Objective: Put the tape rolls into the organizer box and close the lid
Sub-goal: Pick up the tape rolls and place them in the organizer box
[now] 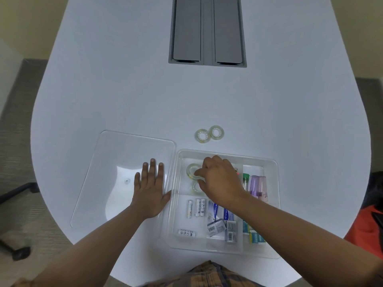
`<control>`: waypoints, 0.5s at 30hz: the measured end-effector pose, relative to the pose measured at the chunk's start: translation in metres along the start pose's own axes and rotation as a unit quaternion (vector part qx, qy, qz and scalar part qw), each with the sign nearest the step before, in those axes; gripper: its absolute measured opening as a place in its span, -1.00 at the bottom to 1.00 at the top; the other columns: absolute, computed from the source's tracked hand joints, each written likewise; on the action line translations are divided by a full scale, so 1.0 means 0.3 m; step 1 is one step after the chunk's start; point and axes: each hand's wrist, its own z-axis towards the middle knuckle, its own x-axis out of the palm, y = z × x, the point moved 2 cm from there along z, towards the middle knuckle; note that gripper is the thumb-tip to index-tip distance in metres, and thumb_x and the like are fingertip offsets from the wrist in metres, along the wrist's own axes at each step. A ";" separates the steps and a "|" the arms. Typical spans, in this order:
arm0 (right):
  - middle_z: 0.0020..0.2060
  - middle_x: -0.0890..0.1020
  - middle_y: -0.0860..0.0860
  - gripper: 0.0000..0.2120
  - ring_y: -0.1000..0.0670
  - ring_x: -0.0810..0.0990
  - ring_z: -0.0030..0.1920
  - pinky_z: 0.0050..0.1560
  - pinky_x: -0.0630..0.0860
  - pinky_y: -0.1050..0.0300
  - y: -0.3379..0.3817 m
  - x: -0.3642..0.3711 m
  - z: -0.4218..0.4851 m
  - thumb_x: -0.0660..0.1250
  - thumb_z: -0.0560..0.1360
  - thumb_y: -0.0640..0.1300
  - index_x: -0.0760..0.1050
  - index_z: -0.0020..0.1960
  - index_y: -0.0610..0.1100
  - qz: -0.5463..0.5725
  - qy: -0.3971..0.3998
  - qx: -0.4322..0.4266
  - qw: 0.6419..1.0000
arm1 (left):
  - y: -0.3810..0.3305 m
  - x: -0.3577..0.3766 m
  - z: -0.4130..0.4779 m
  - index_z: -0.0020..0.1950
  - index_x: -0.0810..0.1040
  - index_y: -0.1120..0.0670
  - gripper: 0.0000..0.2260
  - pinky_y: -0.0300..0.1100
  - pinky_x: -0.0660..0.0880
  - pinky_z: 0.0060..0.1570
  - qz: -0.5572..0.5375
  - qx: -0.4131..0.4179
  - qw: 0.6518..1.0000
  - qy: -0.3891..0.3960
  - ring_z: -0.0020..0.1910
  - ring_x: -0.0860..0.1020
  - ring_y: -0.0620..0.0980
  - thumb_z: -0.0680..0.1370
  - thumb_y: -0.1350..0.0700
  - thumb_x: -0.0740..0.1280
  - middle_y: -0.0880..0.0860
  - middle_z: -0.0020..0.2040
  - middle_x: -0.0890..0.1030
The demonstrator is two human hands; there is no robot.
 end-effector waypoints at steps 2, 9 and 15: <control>-0.12 0.55 -0.01 -0.79 -0.10 0.47 -0.03 -0.08 0.29 0.04 0.007 0.020 0.017 0.35 0.44 -0.14 0.66 0.04 -0.03 -0.029 0.030 0.001 0.999 | -0.001 -0.001 -0.001 0.49 -0.40 0.08 -0.21 0.18 -0.22 0.46 0.001 0.001 1.000 -0.002 0.48 -0.42 0.15 0.54 -0.26 0.03 0.11 0.50 -0.43; -0.15 0.55 -0.02 -0.81 -0.10 0.47 -0.05 -0.10 0.28 0.04 0.014 0.071 0.048 0.36 0.39 -0.19 0.65 -0.03 -0.04 -0.074 0.069 -0.015 0.995 | -0.002 -0.002 -0.004 0.50 -0.36 0.08 -0.22 0.16 -0.23 0.45 0.001 0.003 1.000 -0.014 0.49 -0.38 0.15 0.44 -0.31 -0.17 0.11 0.53 -0.37; -0.03 0.57 -0.02 -0.69 -0.09 0.49 0.04 0.03 0.37 0.03 -0.018 0.043 0.008 0.39 0.43 -0.07 0.59 0.16 -0.07 0.006 0.027 -0.011 1.000 | 0.000 0.005 -0.002 0.50 -0.39 0.06 -0.22 0.19 -0.21 0.48 -0.004 0.003 1.000 -0.018 0.48 -0.42 0.13 0.54 -0.29 0.00 0.09 0.51 -0.42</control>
